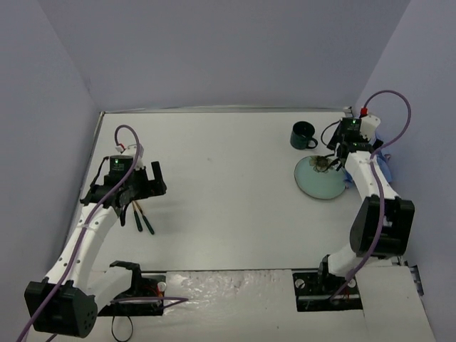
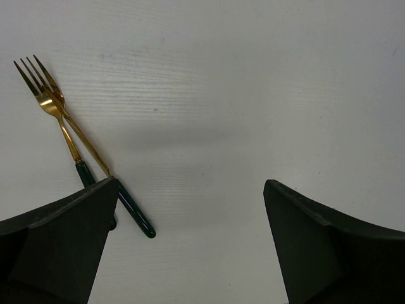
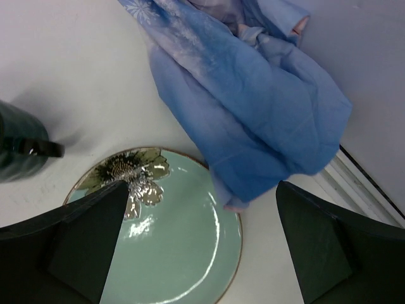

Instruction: Set the dinner table for one person

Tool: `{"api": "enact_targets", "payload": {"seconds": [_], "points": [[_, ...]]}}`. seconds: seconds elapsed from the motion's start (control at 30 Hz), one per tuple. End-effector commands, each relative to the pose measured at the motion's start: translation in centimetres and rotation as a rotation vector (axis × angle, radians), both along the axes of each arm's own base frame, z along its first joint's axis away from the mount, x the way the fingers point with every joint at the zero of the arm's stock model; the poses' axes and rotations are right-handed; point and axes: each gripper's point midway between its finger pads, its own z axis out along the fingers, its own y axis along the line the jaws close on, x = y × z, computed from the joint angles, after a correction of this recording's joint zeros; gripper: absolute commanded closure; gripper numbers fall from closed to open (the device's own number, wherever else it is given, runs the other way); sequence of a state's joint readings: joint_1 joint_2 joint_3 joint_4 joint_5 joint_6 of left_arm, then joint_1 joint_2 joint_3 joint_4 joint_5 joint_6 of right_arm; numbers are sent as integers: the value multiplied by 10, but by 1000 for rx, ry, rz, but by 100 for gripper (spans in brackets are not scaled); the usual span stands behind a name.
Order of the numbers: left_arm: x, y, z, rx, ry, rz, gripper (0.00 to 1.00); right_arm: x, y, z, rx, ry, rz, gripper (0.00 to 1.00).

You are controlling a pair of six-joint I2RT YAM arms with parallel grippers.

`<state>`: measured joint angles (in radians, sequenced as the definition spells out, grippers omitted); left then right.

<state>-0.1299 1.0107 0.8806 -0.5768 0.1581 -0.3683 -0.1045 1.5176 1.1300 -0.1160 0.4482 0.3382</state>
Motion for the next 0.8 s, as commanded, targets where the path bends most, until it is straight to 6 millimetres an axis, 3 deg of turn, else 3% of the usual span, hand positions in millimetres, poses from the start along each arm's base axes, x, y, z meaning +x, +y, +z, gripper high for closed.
{"api": "enact_targets", "payload": {"seconds": [0.0, 0.1, 0.17, 0.37, 0.53, 0.77], "points": [[17, -4, 26, -20, -115, -12, 3, 51, -23, 9, -24, -25, 22, 0], [18, -5, 25, -24, -111, -15, 3, 71, -31, -14, -20, 30, 46, 0], [18, -5, 23, -23, -104, -14, 3, 83, -37, -17, -30, 37, 57, 0], [18, -4, 19, -19, -86, -11, 3, 98, -55, -53, -33, 109, 86, 1], [19, -5, 13, -20, -66, -13, 3, 93, -65, -80, -35, 165, 81, 12], [19, -7, 10, -25, -56, -16, 3, 84, -75, -100, -11, 163, 68, 39]]}}
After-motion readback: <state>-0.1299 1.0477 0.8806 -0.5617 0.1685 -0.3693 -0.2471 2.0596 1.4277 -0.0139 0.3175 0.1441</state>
